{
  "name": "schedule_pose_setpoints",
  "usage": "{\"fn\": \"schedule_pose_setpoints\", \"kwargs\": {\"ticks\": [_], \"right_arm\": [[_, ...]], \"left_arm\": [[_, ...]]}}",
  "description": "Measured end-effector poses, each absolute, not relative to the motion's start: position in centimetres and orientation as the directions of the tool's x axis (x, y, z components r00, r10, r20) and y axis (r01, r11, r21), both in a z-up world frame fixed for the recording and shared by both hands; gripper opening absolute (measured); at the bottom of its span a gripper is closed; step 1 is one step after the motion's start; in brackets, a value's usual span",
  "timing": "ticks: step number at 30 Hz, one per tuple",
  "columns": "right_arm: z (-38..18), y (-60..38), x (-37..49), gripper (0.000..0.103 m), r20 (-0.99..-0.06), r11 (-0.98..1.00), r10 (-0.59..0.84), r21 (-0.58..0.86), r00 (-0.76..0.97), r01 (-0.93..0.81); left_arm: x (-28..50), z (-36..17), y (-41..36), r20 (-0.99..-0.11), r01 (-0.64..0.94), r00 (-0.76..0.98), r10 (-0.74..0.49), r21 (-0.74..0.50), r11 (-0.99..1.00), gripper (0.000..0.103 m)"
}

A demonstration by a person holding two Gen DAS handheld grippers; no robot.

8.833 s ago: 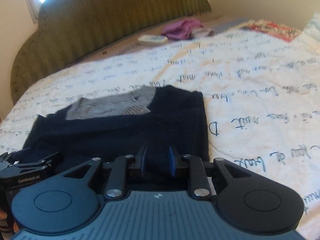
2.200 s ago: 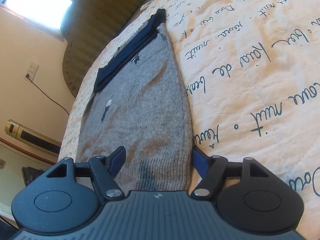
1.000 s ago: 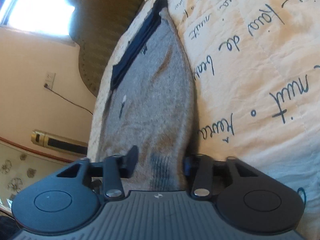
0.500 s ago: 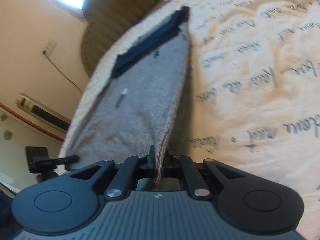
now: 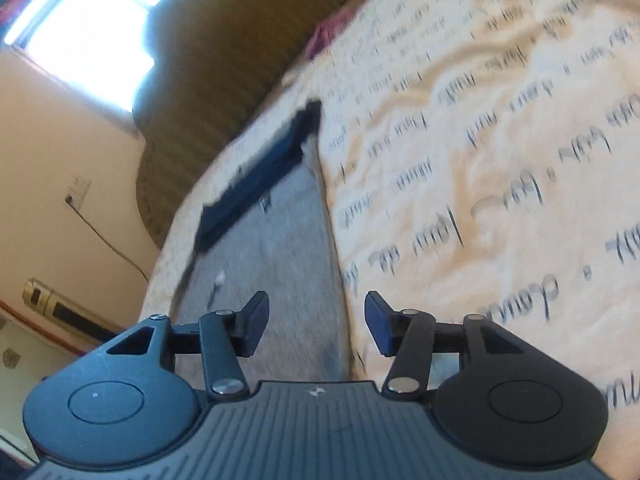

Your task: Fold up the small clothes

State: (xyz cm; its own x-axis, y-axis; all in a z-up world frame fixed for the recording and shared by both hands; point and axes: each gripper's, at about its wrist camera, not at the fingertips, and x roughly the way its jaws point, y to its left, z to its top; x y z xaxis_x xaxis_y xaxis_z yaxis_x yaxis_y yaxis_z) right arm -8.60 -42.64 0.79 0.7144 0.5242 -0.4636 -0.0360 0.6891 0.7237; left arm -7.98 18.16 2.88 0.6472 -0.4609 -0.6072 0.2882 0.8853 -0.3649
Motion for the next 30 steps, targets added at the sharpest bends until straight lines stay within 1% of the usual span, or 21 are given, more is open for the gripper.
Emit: {"fn": "schedule_pose_setpoints", "kwargs": {"ticks": [1,2,3,4,5,7,8,11,12,13,14,15,17,19,21,22,23,25,26,28,30], "right_arm": [[1.3,-41.6,-7.4,0.053,-0.450,0.703,0.513,0.709,0.731,-0.056],[1.8,-39.9,-5.7,0.053,-0.436,0.718,0.509,0.690,0.742,-0.087],[2.0,-38.1,-3.9,0.053,-0.431,0.734,0.512,0.669,0.743,-0.119],[1.8,-36.0,-2.1,0.053,-0.436,0.753,0.518,0.640,0.736,-0.151],[1.4,-34.0,-0.2,0.053,-0.441,0.764,0.529,0.620,0.725,-0.180],[0.0,-30.8,3.3,0.053,-0.458,0.770,0.543,0.606,0.704,-0.200],[-0.9,-29.5,5.1,0.051,-0.486,0.789,0.530,0.584,0.695,-0.192],[-3.4,-28.2,8.6,0.051,-0.584,0.877,0.400,0.469,0.706,-0.108],[-4.5,-28.6,9.0,0.050,-0.609,0.900,0.351,0.429,0.712,-0.076],[-5.3,-29.5,8.8,0.048,-0.565,0.897,0.358,0.429,0.743,-0.106],[-5.9,-30.5,8.6,0.046,-0.546,0.881,0.375,0.462,0.749,-0.104],[-6.0,-31.5,8.4,0.044,-0.543,0.865,0.379,0.496,0.749,-0.079],[-6.1,-32.2,7.9,0.035,-0.545,0.872,0.363,0.486,0.756,-0.068],[-6.0,-32.4,7.7,0.035,-0.538,0.866,0.361,0.496,0.762,-0.059],[-4.7,-31.4,6.8,0.037,-0.564,0.904,0.284,0.427,0.775,-0.021],[-3.9,-30.9,5.9,0.039,-0.572,0.916,0.254,0.401,0.780,-0.004],[-2.9,-30.3,4.7,0.043,-0.561,0.917,0.265,0.398,0.784,-0.025],[-1.6,-29.0,1.8,0.048,-0.509,0.889,0.364,0.440,0.780,-0.128],[-1.3,-28.3,0.6,0.056,-0.501,0.878,0.405,0.447,0.765,-0.172],[-1.5,-26.6,-1.0,0.063,-0.537,0.891,0.412,0.406,0.736,-0.202],[-2.9,-25.5,-1.7,0.063,-0.602,0.922,0.373,0.327,0.707,-0.208]], "left_arm": [[-7.3,3.6,17.0,-0.571,0.282,0.700,-0.428,-0.330,0.901,0.060],[-6.6,4.0,15.5,-0.533,0.268,0.745,-0.401,-0.311,0.912,0.079],[-5.7,4.0,13.9,-0.504,0.250,0.778,-0.376,-0.301,0.920,0.094],[-4.5,3.7,11.9,-0.494,0.227,0.796,-0.348,-0.289,0.930,0.095],[-3.2,3.1,10.1,-0.498,0.221,0.799,-0.338,-0.280,0.934,0.090],[-0.4,1.6,6.8,-0.536,0.203,0.790,-0.298,-0.230,0.952,0.089],[0.8,0.8,5.4,-0.575,0.167,0.780,-0.246,-0.187,0.968,0.081],[3.8,-2.1,3.9,-0.655,0.093,0.747,-0.112,-0.064,0.994,0.081],[4.4,-3.4,4.1,-0.686,0.081,0.724,-0.076,-0.025,0.996,0.084],[4.2,-4.2,4.4,-0.671,0.090,0.739,-0.058,0.013,0.996,0.085],[3.6,-4.6,4.8,-0.652,0.107,0.755,-0.060,0.033,0.994,0.083],[3.5,-4.5,5.1,-0.656,0.118,0.752,-0.069,0.031,0.993,0.083],[3.5,-4.7,5.4,-0.656,0.125,0.752,-0.067,0.043,0.991,0.083],[3.6,-4.6,5.1,-0.658,0.121,0.751,-0.054,0.057,0.991,0.084],[2.9,-3.9,4.8,-0.651,0.103,0.758,-0.038,0.063,0.993,0.085],[2.2,-3.5,5.0,-0.647,0.100,0.762,-0.040,0.056,0.993,0.081],[1.1,-2.8,4.9,-0.640,0.104,0.767,-0.053,0.043,0.994,0.082],[-1.0,-1.9,5.0,-0.632,0.136,0.768,-0.103,0.004,0.991,0.085],[-1.9,-1.7,4.8,-0.636,0.150,0.762,-0.121,-0.008,0.989,0.088],[-3.1,-2.1,4.1,-0.660,0.192,0.737,-0.150,-0.009,0.981,0.088],[-3.8,-3.4,3.4,-0.683,0.228,0.716,-0.144,0.033,0.973,0.090]]}}
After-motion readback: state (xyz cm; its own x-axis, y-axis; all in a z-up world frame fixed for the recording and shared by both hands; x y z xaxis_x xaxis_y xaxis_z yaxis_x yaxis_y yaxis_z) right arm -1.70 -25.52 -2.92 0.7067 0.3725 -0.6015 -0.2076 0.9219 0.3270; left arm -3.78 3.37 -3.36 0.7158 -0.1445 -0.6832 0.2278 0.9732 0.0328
